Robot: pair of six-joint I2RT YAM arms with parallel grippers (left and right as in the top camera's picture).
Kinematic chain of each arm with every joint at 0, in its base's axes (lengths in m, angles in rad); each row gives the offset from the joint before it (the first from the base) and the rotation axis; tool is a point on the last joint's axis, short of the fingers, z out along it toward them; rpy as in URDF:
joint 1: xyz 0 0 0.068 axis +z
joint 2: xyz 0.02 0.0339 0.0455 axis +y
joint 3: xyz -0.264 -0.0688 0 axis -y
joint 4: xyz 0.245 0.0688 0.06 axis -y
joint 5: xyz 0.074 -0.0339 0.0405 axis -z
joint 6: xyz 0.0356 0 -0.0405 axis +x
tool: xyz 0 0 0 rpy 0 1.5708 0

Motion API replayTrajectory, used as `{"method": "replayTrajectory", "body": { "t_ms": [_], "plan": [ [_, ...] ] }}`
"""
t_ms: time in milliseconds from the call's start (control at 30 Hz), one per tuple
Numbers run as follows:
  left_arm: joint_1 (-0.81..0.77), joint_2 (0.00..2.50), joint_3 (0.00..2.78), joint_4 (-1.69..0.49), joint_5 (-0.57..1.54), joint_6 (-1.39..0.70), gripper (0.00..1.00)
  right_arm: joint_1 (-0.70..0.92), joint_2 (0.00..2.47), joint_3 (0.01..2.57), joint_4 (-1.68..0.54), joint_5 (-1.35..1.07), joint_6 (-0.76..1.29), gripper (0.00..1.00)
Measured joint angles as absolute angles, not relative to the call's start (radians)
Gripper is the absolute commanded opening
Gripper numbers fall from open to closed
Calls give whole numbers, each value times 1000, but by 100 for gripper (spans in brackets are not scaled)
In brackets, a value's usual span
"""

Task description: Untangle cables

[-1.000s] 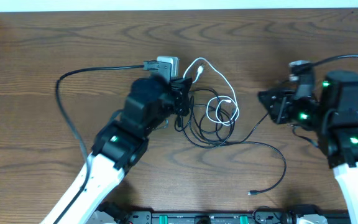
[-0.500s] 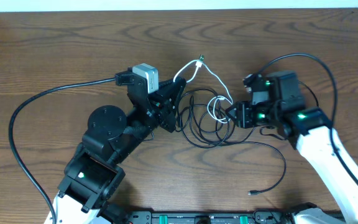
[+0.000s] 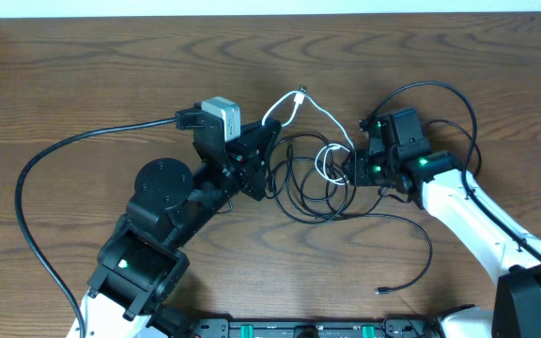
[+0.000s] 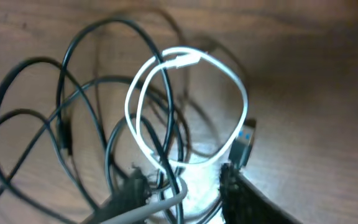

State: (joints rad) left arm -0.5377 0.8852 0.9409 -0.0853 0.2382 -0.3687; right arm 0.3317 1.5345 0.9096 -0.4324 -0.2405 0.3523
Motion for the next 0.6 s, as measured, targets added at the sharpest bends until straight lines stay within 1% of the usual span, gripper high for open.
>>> {"method": "replayTrajectory", "body": {
  "t_ms": [33, 200, 333, 433, 600],
  "plan": [
    [-538, 885, 941, -86, 238, -369, 8, 332, 1538, 909, -422, -234, 357, 1],
    [-538, 855, 941, -103, 238, -365, 8, 332, 1544, 909, -369, -212, 351, 1],
    [-538, 841, 941, -181, 206, -340, 8, 331, 1506, 910, -421, -270, 302, 1],
    [-537, 853, 941, -241, 136, -335, 8, 331, 1397, 920, -460, -347, 257, 1],
    [-537, 911, 941, -249, 73, -341, 8, 331, 1119, 952, -456, -458, 217, 1]
  ]
}}
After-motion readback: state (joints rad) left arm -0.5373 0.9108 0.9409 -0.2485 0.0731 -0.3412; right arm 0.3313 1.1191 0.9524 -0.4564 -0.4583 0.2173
